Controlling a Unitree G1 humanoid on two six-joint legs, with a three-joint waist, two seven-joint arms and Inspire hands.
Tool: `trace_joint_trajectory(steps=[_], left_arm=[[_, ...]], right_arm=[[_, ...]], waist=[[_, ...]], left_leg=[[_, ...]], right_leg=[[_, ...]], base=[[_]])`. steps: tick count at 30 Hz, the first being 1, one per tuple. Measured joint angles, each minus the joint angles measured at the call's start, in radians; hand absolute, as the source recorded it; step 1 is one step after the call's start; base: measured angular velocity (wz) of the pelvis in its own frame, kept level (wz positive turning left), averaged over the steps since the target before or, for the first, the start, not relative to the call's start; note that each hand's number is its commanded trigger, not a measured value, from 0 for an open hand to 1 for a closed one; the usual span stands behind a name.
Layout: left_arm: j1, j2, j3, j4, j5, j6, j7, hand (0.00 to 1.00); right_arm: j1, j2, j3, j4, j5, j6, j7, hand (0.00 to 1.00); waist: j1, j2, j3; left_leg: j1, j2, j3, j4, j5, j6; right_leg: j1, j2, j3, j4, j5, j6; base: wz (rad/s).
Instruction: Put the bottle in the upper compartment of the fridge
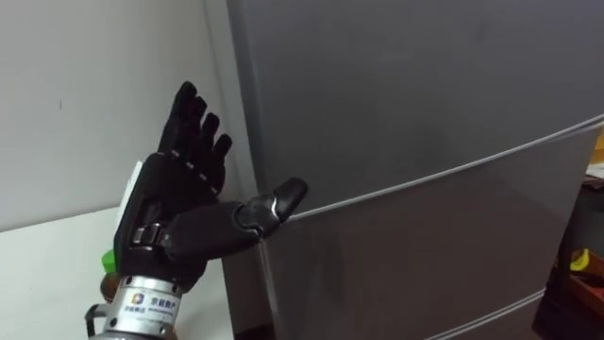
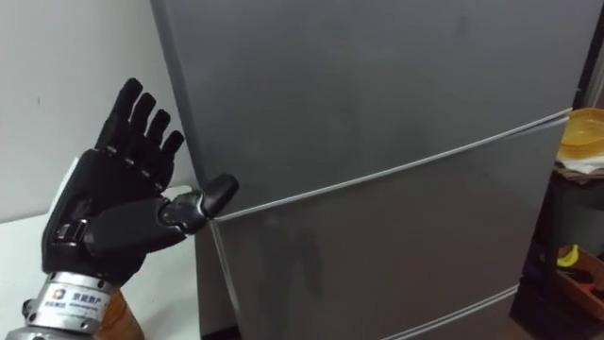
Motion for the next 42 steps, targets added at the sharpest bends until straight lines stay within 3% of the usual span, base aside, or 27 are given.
trace_joint_trajectory(steps=[8,15,16,17,19,20,29,35,36,38,40,42], left_arm=[[-0.001,-0.013,-0.062,0.000,0.000,0.033,-0.040,0.00],[-0.001,-0.018,-0.077,0.000,-0.031,0.037,-0.049,0.00],[-0.001,-0.018,-0.078,0.000,-0.039,0.037,-0.050,0.14],[-0.001,-0.018,-0.079,0.000,-0.040,0.037,-0.053,0.39],[-0.001,-0.018,-0.082,0.000,-0.047,0.037,-0.056,0.72],[-0.001,-0.019,-0.083,0.000,-0.065,0.037,-0.056,1.00],[-0.001,-0.019,-0.072,0.004,-0.115,0.040,-0.064,1.00],[0.000,-0.033,-0.069,0.006,-0.106,0.036,-0.062,0.97],[0.000,-0.033,-0.070,0.005,-0.105,0.034,-0.062,0.78],[0.000,-0.034,-0.070,0.005,-0.105,0.032,-0.062,0.58],[0.000,-0.034,-0.071,0.005,-0.105,0.030,-0.062,0.23],[0.000,-0.033,-0.071,0.005,-0.106,0.028,-0.066,0.02]], right_arm=[[-0.011,0.000,0.020,0.002,0.002,0.020,0.000,0.00],[-0.016,-0.001,0.040,0.007,0.041,0.022,0.005,0.00],[-0.016,-0.001,0.040,0.010,0.046,0.022,0.009,0.00],[-0.016,-0.001,0.041,0.013,0.055,0.022,0.011,0.00],[-0.016,-0.002,0.040,0.014,0.069,0.022,0.019,0.00],[-0.016,-0.003,0.041,0.014,0.075,0.022,0.026,0.00],[-0.028,-0.006,0.042,0.035,0.077,0.022,0.048,0.00],[-0.033,-0.008,0.051,0.036,0.077,0.022,0.048,0.00],[-0.034,-0.009,0.058,0.036,0.077,0.022,0.047,0.00],[-0.036,-0.012,0.072,0.036,0.076,0.022,0.047,0.00],[-0.037,-0.015,0.078,0.036,0.076,0.022,0.047,0.00],[-0.037,-0.021,0.081,0.035,0.076,0.022,0.051,0.00]], waist=[[0.000,-0.002,0.0013],[0.001,-0.004,0.0020],[0.001,-0.004,0.0019],[0.001,-0.004,0.0019],[0.001,-0.004,0.0019],[0.001,-0.003,0.0014],[0.008,0.002,-0.0017],[0.009,0.009,0.0014],[0.010,0.009,0.0019],[0.009,0.011,0.0018],[0.009,0.013,0.0006],[0.010,0.015,0.0023]], left_leg=[[0.001,0.000,0.000,0.000,0.000,0.000],[-0.005,0.000,-0.001,0.000,0.000,0.000],[-0.005,0.000,-0.002,0.000,0.000,0.000],[-0.006,0.000,-0.002,0.000,0.000,0.000],[-0.008,0.000,-0.002,0.000,0.000,0.000],[-0.011,0.000,-0.003,0.000,0.000,0.000],[-0.020,-0.002,-0.002,0.000,0.000,0.000],[-0.024,-0.002,-0.002,0.000,0.000,0.000],[-0.025,-0.002,0.001,0.000,0.000,0.000],[-0.027,-0.002,0.001,0.000,0.000,0.000],[-0.030,-0.002,0.002,0.000,0.000,0.000],[-0.031,-0.002,0.003,0.000,0.000,0.000]], right_leg=[[0.000,0.000,-0.002,-0.001,0.000,0.000],[-0.006,0.000,-0.006,-0.001,0.000,0.001],[-0.006,-0.001,-0.008,-0.001,0.000,0.001],[-0.006,-0.001,-0.011,-0.001,0.000,0.001],[-0.006,-0.001,-0.013,-0.002,0.000,0.001],[-0.010,-0.001,-0.013,-0.002,0.000,0.001],[-0.016,-0.002,-0.012,-0.003,0.001,0.002],[-0.016,-0.002,-0.014,-0.002,0.002,0.003],[-0.017,-0.001,-0.014,-0.003,0.002,0.003],[-0.019,-0.001,-0.014,-0.008,0.002,0.003],[-0.018,-0.001,-0.014,-0.015,0.004,0.004],[-0.018,-0.001,-0.013,-0.016,0.005,0.004]], base=[[0.00],[0.02],[0.06],[0.07],[0.05],[0.00],[0.00],[0.02],[0.04],[0.00],[0.00],[0.00]])
